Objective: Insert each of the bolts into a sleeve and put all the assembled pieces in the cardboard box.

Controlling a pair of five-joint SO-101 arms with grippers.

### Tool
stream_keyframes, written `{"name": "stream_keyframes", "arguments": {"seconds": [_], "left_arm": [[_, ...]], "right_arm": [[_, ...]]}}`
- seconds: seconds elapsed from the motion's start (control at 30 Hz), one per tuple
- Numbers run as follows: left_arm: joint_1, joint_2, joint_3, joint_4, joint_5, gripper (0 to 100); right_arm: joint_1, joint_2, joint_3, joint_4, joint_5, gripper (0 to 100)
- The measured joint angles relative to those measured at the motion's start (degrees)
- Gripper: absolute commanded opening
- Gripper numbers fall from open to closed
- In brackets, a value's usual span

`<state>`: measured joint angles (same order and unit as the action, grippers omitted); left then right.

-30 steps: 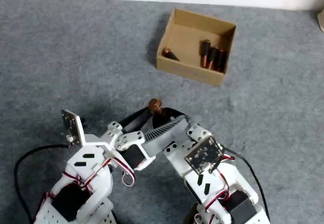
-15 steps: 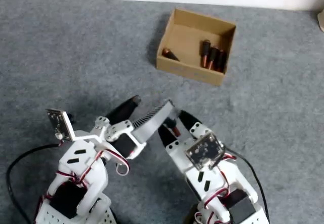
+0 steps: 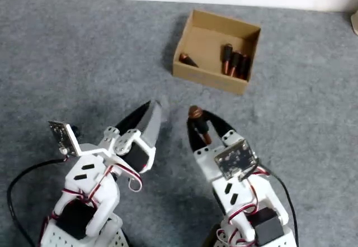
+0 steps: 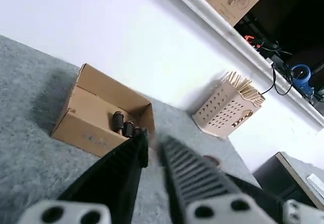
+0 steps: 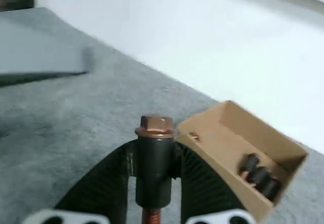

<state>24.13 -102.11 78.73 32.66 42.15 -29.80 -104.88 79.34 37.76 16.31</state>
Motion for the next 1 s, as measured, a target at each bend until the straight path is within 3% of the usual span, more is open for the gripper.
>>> {"name": "stream_keyframes", "arguments": {"seconds": [0.2, 0.4, 0.57, 0.77, 1.0], "left_arm": [[0.18, 1.49, 6.51, -7.82, 0.00, 1], [-2.81, 16.88, 6.77, -18.11, 0.00, 1], [-8.88, 36.22, -0.26, -20.31, 0.09, 1], [-9.49, 59.78, -9.14, -20.40, 0.00, 1], [-12.48, 72.97, -15.47, -20.40, 0.00, 1]], "right_arm": [[2.55, 0.09, 2.20, -5.71, 0.00, 0.4], [7.47, 8.62, -1.67, -8.26, 0.00, 0.4], [10.46, 28.84, -14.68, -8.26, 0.00, 0.4], [15.12, 59.96, -37.01, -8.35, 0.00, 0.4], [19.34, 94.86, -65.32, -8.35, 0.00, 0.4]]}}
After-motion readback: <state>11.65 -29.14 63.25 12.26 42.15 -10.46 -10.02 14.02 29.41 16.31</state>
